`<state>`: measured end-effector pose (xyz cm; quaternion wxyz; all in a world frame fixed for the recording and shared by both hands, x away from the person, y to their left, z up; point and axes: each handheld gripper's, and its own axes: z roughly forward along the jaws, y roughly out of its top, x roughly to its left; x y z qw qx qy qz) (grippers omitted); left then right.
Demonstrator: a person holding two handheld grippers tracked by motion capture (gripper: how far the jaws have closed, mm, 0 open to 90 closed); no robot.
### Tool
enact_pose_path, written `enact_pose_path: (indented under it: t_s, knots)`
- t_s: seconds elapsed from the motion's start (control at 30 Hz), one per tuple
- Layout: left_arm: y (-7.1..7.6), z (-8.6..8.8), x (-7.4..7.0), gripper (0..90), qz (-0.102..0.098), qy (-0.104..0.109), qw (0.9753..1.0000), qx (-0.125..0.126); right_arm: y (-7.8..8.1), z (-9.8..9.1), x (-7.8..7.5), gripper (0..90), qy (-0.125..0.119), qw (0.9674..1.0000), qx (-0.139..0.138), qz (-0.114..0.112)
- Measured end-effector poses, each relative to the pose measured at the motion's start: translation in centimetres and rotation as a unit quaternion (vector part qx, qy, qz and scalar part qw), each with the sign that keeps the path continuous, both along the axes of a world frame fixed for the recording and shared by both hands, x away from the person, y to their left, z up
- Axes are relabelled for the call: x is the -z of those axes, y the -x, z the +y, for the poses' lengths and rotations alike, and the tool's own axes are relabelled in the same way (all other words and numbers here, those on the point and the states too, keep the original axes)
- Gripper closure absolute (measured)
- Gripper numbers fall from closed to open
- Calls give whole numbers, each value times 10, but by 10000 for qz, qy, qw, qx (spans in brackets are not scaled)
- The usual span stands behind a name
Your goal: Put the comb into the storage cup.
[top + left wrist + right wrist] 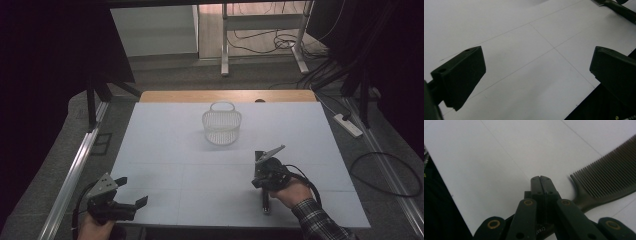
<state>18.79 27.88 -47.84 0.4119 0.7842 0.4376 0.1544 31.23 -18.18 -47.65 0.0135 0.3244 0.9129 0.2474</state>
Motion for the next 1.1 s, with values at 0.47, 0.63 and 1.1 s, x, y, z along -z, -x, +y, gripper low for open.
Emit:
enact_pose_path:
  t_s: [0.47, 0.63, 1.1]
  knots:
    - [0, 0, 0, 6, -2, 0, 10000, 3, 5, -2, 22, 898, 376, 9990, -9, 240]
    - [0, 0, 0, 6, -3, 3, 10000, 6, 4, -3, 24, 898, 457, 9987, 52, 229]
    - [0, 0, 0, 7, 3, 8, 10000, 3, -4, -22, 22, 898, 590, 9975, 337, 215]
